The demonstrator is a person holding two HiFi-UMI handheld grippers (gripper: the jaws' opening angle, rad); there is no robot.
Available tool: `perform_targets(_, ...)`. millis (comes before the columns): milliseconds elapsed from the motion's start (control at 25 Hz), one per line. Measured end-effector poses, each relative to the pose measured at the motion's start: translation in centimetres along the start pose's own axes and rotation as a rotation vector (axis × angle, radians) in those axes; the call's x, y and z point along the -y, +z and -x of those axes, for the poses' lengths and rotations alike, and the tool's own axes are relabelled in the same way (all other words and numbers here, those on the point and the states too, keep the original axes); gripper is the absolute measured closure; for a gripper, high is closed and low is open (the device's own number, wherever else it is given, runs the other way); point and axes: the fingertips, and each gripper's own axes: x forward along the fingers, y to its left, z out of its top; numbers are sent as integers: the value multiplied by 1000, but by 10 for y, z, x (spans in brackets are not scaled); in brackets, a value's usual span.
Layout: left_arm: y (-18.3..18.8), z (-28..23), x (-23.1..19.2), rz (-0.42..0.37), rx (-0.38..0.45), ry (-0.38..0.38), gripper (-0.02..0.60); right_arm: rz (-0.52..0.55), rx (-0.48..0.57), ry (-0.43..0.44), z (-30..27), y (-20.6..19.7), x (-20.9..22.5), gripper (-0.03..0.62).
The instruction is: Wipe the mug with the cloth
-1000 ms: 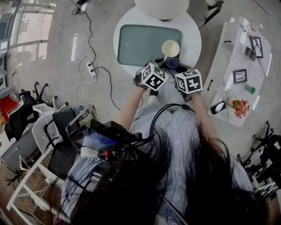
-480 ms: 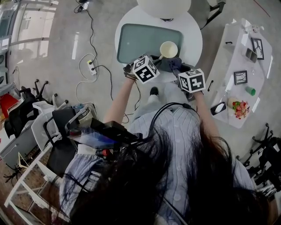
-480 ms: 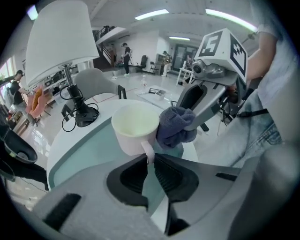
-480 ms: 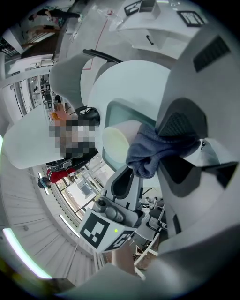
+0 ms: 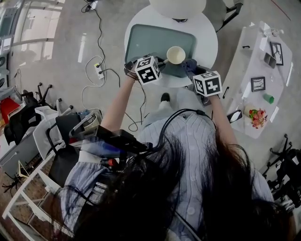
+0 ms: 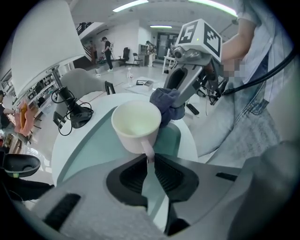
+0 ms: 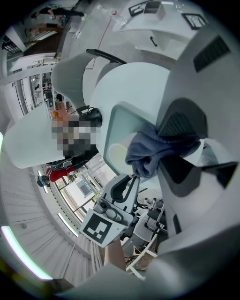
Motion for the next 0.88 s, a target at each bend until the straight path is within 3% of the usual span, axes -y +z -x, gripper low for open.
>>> perform_targets(200, 1, 2, -5, 52, 44, 121, 522, 4, -5, 4, -2, 0, -3, 496)
perform_targets(400, 12, 20, 2, 207, 158, 200, 484, -4, -4, 1, -3, -2, -5, 496)
perform_targets(680, 46, 36, 15, 184, 208, 271, 451, -16, 3, -1, -2, -6, -7, 496)
perform_targets(880, 67, 29, 16, 174, 148, 253, 451, -39, 12, 2, -3, -9, -7, 496)
